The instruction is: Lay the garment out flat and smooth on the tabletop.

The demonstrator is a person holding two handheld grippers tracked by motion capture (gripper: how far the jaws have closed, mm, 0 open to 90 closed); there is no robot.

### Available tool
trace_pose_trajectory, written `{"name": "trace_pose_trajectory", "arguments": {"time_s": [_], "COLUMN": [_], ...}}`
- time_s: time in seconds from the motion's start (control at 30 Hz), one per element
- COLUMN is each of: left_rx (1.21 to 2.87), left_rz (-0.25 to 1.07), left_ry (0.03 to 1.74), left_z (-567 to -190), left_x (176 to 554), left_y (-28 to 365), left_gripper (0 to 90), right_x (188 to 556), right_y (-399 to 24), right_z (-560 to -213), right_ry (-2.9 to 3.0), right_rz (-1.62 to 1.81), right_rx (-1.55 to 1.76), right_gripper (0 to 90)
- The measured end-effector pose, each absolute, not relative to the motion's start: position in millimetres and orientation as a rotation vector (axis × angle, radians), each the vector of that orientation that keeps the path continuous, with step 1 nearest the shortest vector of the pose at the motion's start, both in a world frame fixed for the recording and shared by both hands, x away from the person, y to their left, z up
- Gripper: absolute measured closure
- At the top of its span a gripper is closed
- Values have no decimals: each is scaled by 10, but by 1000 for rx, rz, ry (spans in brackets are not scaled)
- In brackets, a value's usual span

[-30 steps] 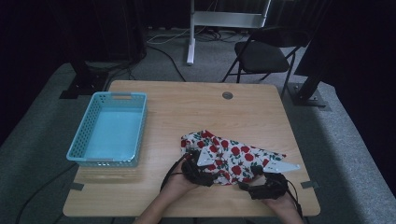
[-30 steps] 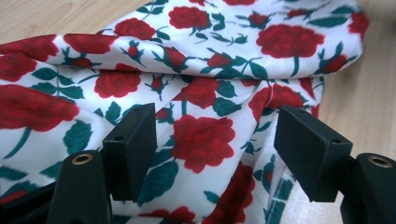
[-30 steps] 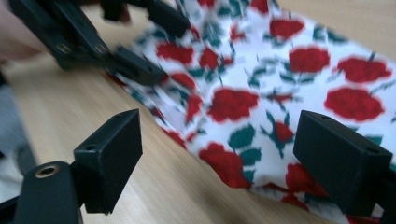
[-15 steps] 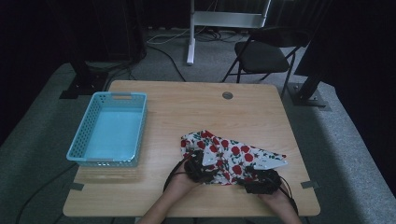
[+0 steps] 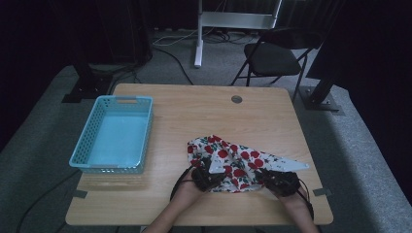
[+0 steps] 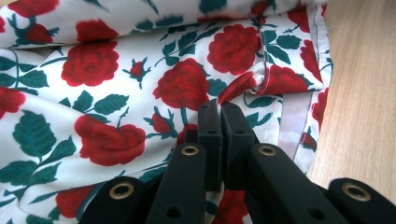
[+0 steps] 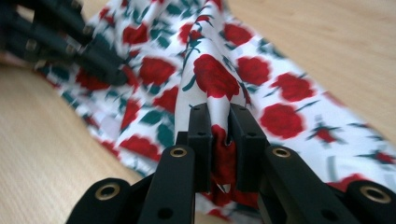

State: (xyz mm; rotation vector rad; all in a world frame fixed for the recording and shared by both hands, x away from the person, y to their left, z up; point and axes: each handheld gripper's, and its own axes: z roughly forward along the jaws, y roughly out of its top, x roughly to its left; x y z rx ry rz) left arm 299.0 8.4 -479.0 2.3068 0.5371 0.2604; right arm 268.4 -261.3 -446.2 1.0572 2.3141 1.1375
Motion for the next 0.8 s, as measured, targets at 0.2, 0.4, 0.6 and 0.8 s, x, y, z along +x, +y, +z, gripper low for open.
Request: {"name": "trace_pose_trajectory", "arguments": {"time_s": [0.2,0.4,0.6,0.8], "left_rx": [2293,2295,2299,2314], "left_rz": [236,202,192,183], "left_ry": [537,536,524,509], "left_z": [-4800,-4796,-4795,-4784], "left_x": [2918,2850,2771,2719], "left_y": [187,312,405,477], "left_gripper": [885,884,883,882], "right_x": [2769,2916,3126,3354], "right_y": [-2691,-2771,-2847,-2897], "right_z": [-4346,-4267,-4202,-4122], "right_ry": [2257,2214,2194,2182], "right_rz": [1171,1211,1203,1168], "right_rx": [1086,1136,1193,1232], "right_gripper": [802,801,802,800]}}
